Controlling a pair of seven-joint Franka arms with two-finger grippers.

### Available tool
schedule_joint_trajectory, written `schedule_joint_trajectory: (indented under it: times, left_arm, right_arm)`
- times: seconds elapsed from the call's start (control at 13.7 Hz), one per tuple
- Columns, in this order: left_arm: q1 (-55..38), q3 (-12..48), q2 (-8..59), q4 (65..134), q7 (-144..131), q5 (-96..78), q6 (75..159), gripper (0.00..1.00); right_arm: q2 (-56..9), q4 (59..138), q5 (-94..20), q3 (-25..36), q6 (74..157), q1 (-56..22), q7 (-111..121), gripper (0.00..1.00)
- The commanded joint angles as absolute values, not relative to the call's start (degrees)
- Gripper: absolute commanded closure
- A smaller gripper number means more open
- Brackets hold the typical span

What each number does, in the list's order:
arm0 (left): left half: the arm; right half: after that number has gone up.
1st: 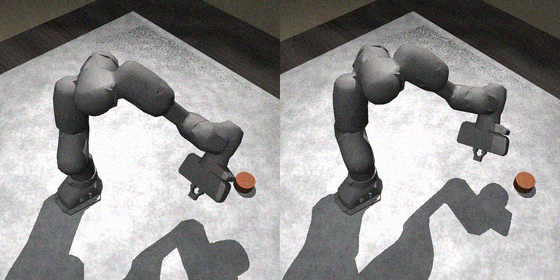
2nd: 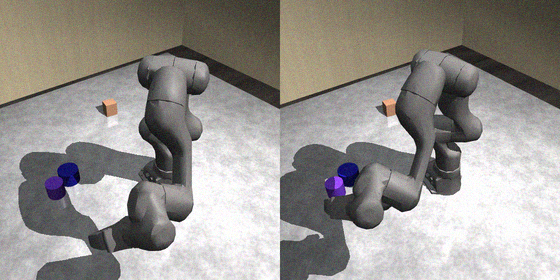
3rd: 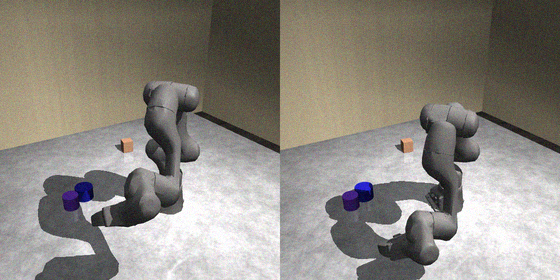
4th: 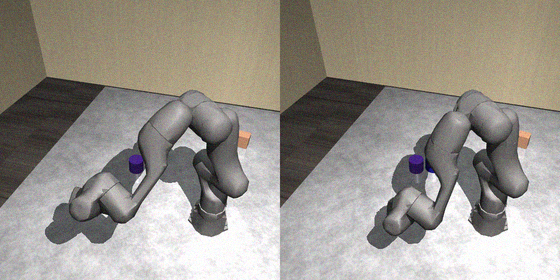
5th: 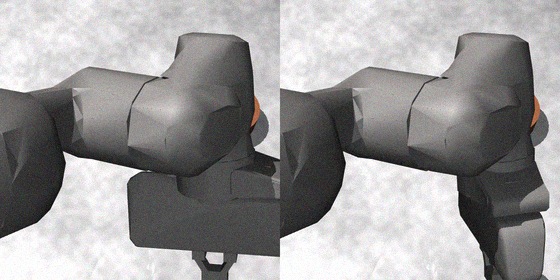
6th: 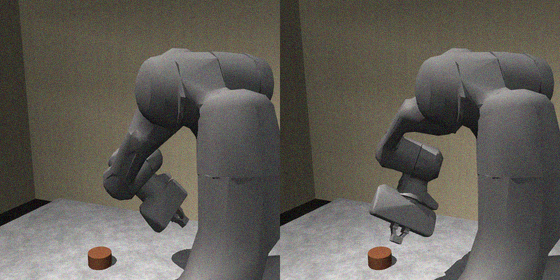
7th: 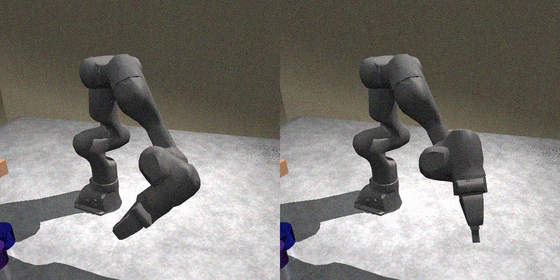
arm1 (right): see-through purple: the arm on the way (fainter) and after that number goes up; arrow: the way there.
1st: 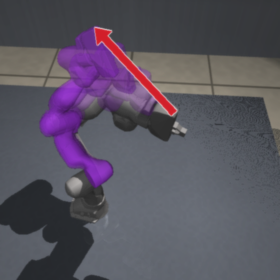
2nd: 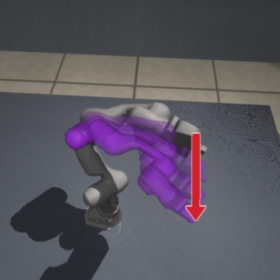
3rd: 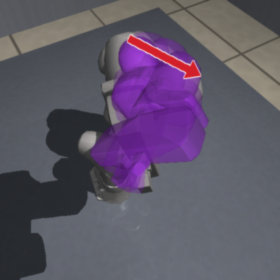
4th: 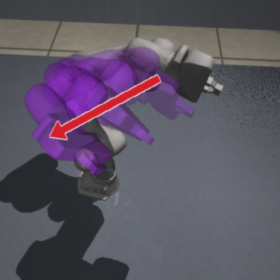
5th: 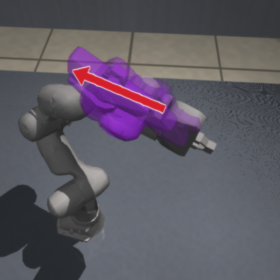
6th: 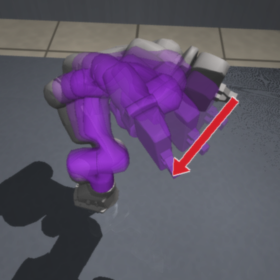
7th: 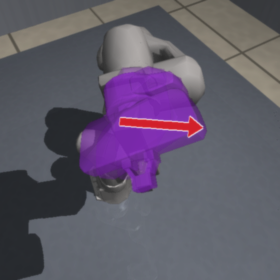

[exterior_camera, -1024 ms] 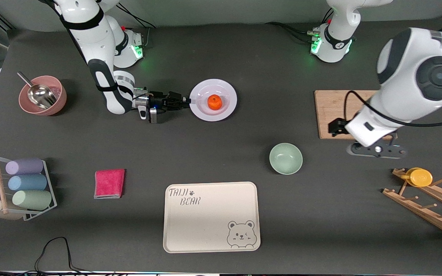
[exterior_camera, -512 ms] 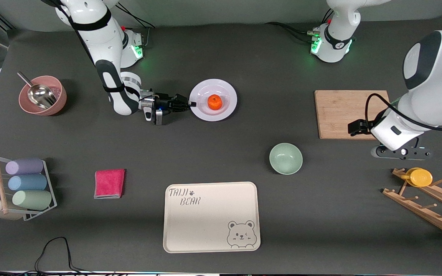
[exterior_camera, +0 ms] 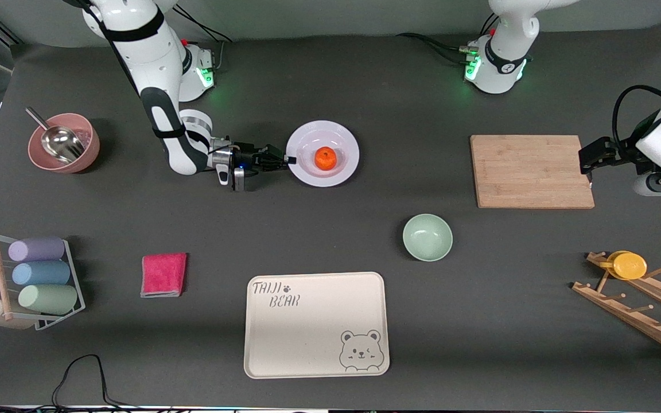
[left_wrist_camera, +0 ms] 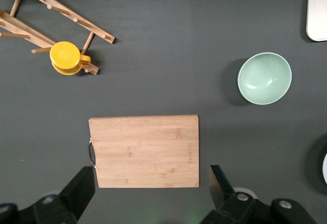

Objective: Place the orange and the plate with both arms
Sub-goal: 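Slide the plate with the right gripper onto the bear tray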

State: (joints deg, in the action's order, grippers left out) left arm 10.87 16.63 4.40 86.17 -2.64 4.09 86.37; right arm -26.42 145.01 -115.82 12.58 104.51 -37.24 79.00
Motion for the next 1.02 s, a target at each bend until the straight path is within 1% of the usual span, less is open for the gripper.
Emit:
schedule_joint_trajectory:
  times: [0.0, 0.22, 0.44, 0.59, 0.73, 0.88, 0.95]
  left_arm:
    - [11.25, 16.79, 4.31, 85.17, -1.49, 3.43, 87.63, 0.0]
    - [11.25, 16.79, 3.34, 85.52, -1.49, 3.25, 87.36, 0.0]
    - [14.41, 16.17, 3.69, 85.69, 1.73, -0.7, 87.8, 0.0]
    - [14.59, 15.82, 3.78, 85.96, 6.93, -0.7, 89.55, 0.0]
    - [13.36, 13.8, 2.9, 86.83, 7.29, -0.62, 89.56, 0.0]
    - [12.58, 13.01, 2.29, 87.71, 7.29, -0.88, 89.82, 0.0]
    - [10.05, 10.75, 2.2, 87.71, 7.29, -0.88, 89.82, 0.0]
  right_arm:
    - [-18.91, 145.81, -113.49, 12.66, 104.68, -34.9, 73.32, 1.0]
    - [-14.69, 144.32, -106.46, 13.09, 104.68, -31.48, 66.72, 1.0]
    - [-15.55, 141.08, -105.56, 13.18, 104.68, -30.5, 66.53, 1.0]
    - [-18.35, 136.69, -105.56, 14.14, 104.68, -30.5, 66.45, 1.0]
    - [-22.83, 129.94, -105.56, 15.72, 104.68, -30.5, 64.35, 1.0]
    - [-28.36, 120.72, -105.47, 17.74, 104.68, -30.5, 58.66, 1.0]
    - [-31.35, 115.8, -105.47, 18.36, 104.68, -30.5, 56.01, 1.0]
